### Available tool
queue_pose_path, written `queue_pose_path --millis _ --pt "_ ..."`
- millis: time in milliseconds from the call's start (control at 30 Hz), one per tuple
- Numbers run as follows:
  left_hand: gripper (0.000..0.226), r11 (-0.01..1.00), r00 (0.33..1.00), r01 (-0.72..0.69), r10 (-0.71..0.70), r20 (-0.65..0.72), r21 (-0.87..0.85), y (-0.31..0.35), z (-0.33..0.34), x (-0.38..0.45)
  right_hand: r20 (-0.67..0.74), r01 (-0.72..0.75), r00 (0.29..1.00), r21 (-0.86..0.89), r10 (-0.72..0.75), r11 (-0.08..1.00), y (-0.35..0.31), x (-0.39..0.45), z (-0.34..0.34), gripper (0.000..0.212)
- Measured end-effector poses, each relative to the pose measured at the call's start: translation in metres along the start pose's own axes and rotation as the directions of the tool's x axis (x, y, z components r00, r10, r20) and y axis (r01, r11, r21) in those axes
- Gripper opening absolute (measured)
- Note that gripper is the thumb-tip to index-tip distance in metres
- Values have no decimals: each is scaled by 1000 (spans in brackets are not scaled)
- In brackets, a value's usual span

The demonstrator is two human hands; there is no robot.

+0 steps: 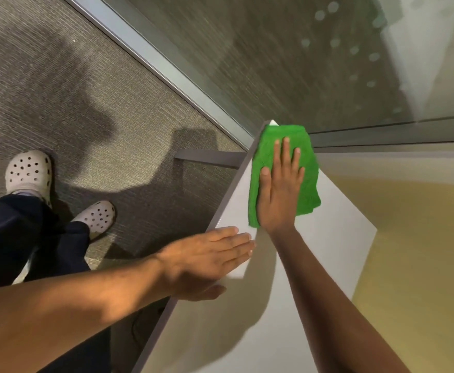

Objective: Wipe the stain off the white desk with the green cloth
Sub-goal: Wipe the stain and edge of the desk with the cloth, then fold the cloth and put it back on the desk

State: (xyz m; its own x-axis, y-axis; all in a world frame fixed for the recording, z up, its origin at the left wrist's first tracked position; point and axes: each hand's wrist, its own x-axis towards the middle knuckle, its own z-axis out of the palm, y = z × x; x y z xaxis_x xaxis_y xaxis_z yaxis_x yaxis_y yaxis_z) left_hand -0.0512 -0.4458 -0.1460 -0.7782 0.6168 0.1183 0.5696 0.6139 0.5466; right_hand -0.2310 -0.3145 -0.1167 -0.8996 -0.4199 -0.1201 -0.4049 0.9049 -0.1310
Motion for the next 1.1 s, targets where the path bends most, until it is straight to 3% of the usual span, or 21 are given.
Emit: queue_pose_path --millis 67,133,200,267,400,533,667,767,933,1033,1100 --pt "71 995 997 -71 70 -20 -67 -5 -12 -5 62 116 991 -9 -115 993 -1 -31 2 58" --pt "51 993 983 -92 78 -168 -77 -10 -27 -9 97 190 978 -18 -187 982 -2 -61 8 58" --pt "37 996 930 -20 -15 -368 -90 -15 -37 -13 111 218 971 -42 -212 975 -3 -78 12 59" --pt "38 995 904 70 -93 -418 -71 -23 -49 -3 117 232 967 -54 -224 971 0 -77 12 62" --pt "63 953 924 286 -246 -294 100 -57 -72 52 74 213 974 -5 -212 977 9 -41 5 70" --pt "79 920 954 296 -271 -128 256 -90 -77 94 26 91 995 14 -92 996 21 2 -2 71" --pt "84 941 983 184 -171 -72 282 -103 -83 88 -7 31 999 -34 -31 999 14 0 0 64" --pt "85 950 1000 17 -21 12 313 -102 -86 60 -26 2 1000 -55 -3 998 -2 -35 7 62" --pt "77 922 961 -250 200 189 296 -87 -101 15 99 39 994 21 -41 999 -21 -103 8 65" --pt "59 885 943 -321 265 201 337 -92 -119 20 125 -20 992 221 -7 975 -23 -123 -7 68" --pt "48 875 934 -353 313 170 332 -98 -130 32 26 -119 993 362 117 925 -25 -145 -17 66"
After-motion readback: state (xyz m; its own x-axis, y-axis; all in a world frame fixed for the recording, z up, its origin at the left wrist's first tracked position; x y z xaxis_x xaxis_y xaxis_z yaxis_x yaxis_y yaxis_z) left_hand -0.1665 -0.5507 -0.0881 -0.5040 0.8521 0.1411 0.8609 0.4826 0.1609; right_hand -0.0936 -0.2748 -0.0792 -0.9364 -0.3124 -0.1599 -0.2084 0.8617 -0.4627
